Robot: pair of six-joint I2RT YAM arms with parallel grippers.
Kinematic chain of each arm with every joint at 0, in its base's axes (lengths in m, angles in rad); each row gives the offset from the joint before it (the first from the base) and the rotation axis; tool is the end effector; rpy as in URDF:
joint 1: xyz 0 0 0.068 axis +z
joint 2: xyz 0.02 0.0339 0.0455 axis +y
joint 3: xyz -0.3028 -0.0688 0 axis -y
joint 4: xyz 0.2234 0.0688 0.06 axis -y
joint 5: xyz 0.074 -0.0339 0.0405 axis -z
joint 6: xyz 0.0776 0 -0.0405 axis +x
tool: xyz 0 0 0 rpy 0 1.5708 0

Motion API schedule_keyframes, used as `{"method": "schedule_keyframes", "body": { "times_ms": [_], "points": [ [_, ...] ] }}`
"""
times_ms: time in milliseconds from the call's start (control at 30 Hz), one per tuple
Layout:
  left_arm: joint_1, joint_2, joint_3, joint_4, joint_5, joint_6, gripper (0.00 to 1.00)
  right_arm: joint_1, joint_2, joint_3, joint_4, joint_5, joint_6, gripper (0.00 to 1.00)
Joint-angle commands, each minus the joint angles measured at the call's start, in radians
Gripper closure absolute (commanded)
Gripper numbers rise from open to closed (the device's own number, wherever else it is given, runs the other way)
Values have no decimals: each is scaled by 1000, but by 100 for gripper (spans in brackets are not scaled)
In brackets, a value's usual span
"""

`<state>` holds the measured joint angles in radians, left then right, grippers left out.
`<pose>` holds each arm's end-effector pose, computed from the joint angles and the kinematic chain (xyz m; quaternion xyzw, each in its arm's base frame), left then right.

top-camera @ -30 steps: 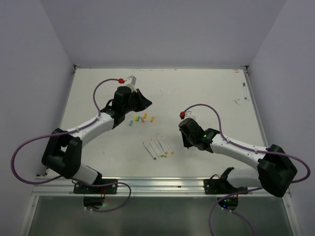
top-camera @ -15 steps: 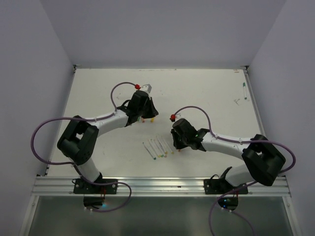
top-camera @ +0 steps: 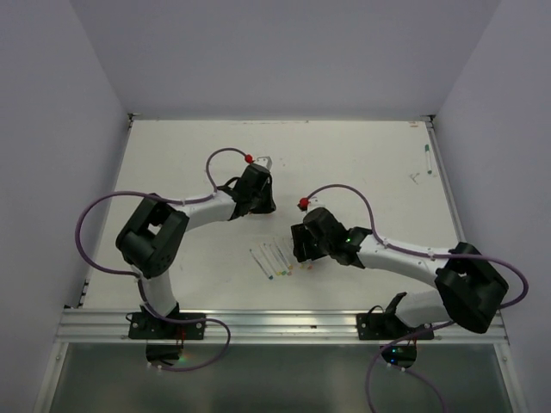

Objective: Open the pen caps

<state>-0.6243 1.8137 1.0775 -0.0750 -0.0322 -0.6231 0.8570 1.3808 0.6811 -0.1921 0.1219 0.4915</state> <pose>0.3285 -0.2336 0.1920 -0.0054 0.9286 -0.2044 0.3096 0.1821 0.1958 0.1954 -0.1511 0.9292 0.1627 0.2955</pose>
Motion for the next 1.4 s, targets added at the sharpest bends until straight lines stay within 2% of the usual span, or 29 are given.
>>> {"method": "schedule_keyframes", "body": {
  "times_ms": [0, 67, 167, 200, 267, 500, 600, 700, 867, 1067, 1100, 1167, 1200, 1367],
  "points": [
    [-15, 21, 53, -6, -38, 33, 100, -13, -113, 29, -6, 58, 27, 38],
    [-23, 32, 68, -15, -44, 33, 100, -39, -134, 67, -50, 70, 25, 35],
    [-26, 55, 87, -32, -49, 36, 100, -140, -164, 118, -124, 65, 27, 31],
    [-26, 62, 88, -31, -52, 39, 99, -220, -192, 121, -125, 47, 22, 31],
    [-26, 70, 96, -45, -63, 37, 93, -297, -218, 129, -125, -1, 6, 30],
    [-28, 82, 102, -54, -87, 48, 70, -567, -229, 212, -182, 19, -90, 30],
    [-26, 72, 93, -52, -98, 54, 63, -663, -206, 236, -176, 38, -100, 30],
    [-26, 55, 84, -49, -115, 65, 59, -781, -161, 248, -133, -25, -88, 30],
    [-28, -2, 67, -6, -98, 76, 53, -842, -48, 354, -93, 41, -122, 30],
    [-37, -68, 116, 13, -29, 82, 43, -852, 139, 439, 60, 137, -235, 29],
    [-37, -77, 114, 26, -22, 88, 43, -884, 180, 451, 89, 163, -273, 29],
    [-37, -108, 96, 58, 6, 94, 41, -889, 210, 436, 158, 257, -344, 29],
    [-38, -125, 76, 123, 21, 92, 40, -906, 233, 405, 252, 269, -358, 29],
    [-37, -152, 22, 190, 80, 69, 39, -986, 320, 382, 411, 329, -441, 29]
  ]
}}
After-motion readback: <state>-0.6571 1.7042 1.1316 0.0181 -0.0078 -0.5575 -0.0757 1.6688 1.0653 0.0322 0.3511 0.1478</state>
